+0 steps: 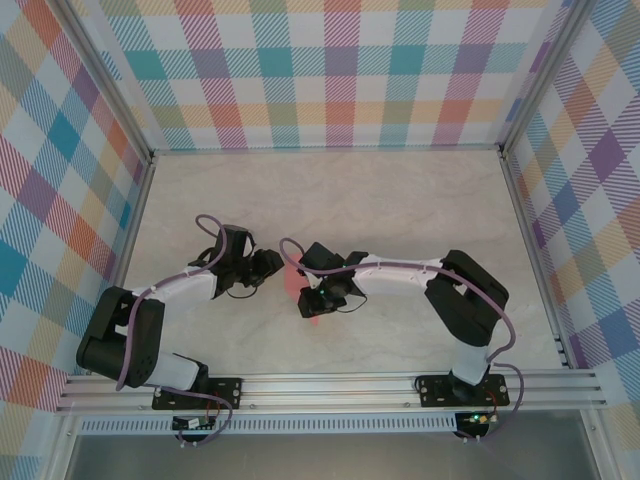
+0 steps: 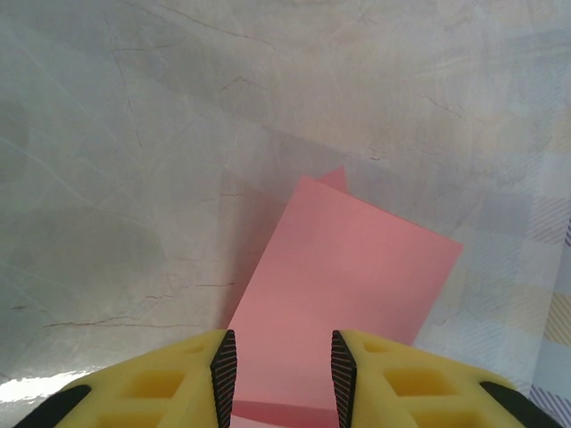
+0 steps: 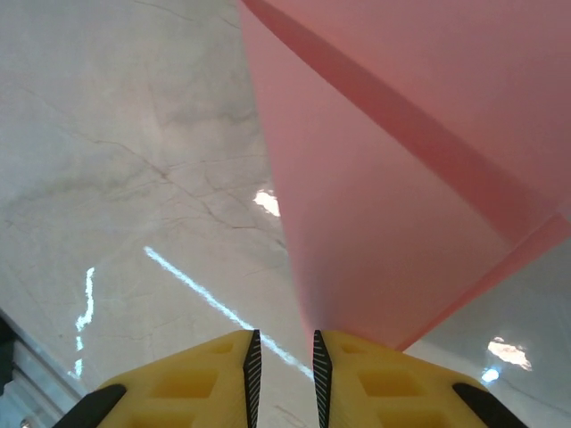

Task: Fold a paper plane with a square sheet of paper (pick it up from the middle)
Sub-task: Rotate the paper at the center of the table.

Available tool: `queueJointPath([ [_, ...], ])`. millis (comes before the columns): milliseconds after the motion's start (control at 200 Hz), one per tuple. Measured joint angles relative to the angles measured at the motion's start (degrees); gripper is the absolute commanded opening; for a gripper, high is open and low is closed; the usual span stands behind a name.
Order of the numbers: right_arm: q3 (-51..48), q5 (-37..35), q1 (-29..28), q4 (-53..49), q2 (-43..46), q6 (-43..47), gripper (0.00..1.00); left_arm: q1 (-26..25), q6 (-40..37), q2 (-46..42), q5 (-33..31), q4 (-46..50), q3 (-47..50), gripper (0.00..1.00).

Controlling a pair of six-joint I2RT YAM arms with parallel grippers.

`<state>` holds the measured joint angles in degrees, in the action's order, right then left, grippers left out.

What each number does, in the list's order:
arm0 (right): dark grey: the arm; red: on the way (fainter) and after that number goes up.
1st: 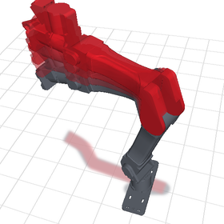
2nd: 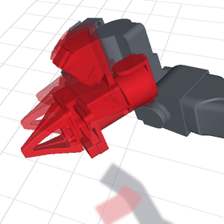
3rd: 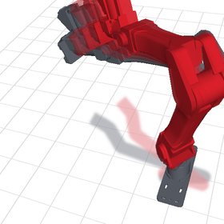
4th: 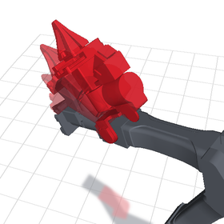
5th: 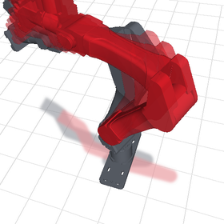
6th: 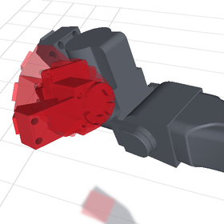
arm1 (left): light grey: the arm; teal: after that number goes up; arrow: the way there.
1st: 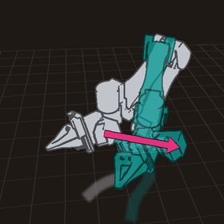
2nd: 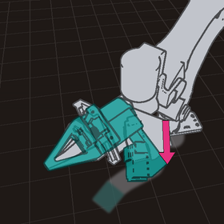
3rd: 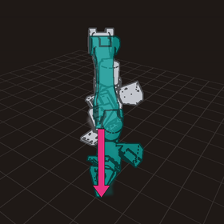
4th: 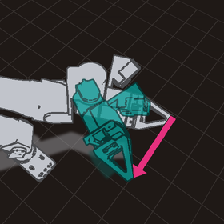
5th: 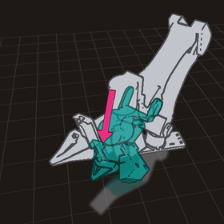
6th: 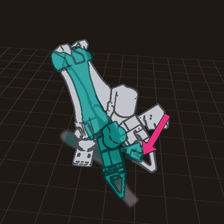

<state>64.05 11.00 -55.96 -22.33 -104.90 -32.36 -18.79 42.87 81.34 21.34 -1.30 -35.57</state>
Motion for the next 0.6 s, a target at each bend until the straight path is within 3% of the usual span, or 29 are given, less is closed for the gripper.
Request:
queueJointPath([
  [295,0.02,-2.64,0.74,-1.95,-1.42,1.84,0.25,0.00,0.00,0.04,-0.39,0.02,-0.87,0.38],
  [600,0.35,-1.55,5.29,-3.45,-1.46,12.72,0.25,-0.39,-0.02,0.11,1.55,-1.53,-0.90,0.35],
])
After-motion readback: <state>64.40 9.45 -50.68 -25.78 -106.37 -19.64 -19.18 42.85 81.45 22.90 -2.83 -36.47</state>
